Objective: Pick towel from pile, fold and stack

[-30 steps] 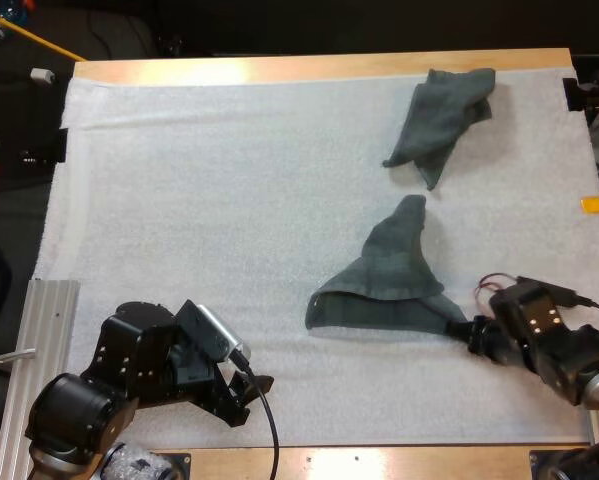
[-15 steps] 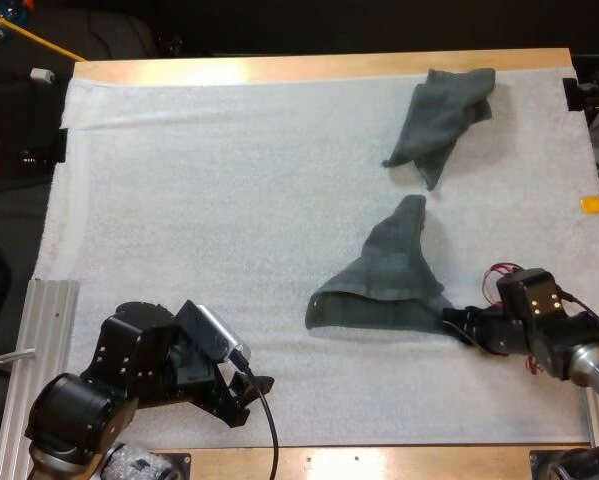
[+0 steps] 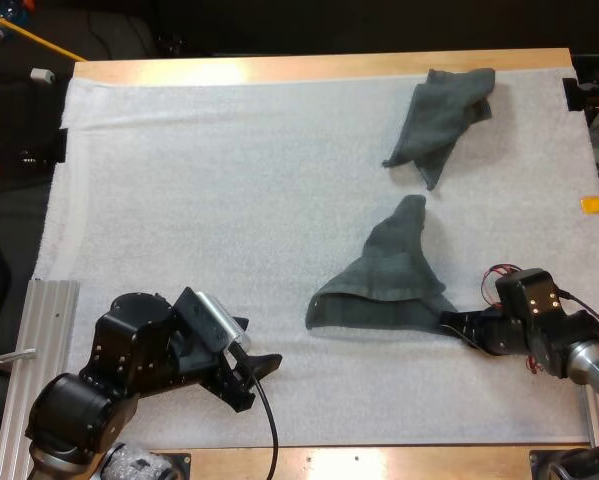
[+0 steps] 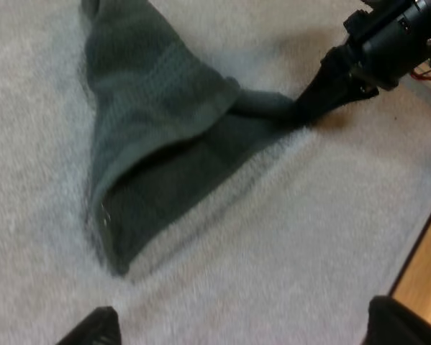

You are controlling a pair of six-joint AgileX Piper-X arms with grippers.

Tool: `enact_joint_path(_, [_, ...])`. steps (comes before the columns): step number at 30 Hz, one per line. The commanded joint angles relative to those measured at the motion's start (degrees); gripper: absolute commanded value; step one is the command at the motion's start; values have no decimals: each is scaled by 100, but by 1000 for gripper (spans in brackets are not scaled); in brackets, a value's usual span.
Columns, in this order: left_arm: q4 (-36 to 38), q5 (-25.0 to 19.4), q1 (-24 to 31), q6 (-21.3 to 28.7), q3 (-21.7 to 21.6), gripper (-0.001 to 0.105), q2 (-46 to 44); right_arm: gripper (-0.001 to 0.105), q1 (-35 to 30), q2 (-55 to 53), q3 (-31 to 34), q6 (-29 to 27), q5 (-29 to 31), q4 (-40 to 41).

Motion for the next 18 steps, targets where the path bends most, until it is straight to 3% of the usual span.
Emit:
enact_joint_path(1, [-200,30,-29,-29,-7,66,18,0,-13,1,-15,-75,6,-30])
enact_joint_path(7, [-523,31,-29,-29,-7,66,683,0,-13,-63,-15,-75,6,126])
enact_joint_path(18, [-1611,18,-336,-16,-7,66,2779,0,-13,-61,-15,-75,107,143])
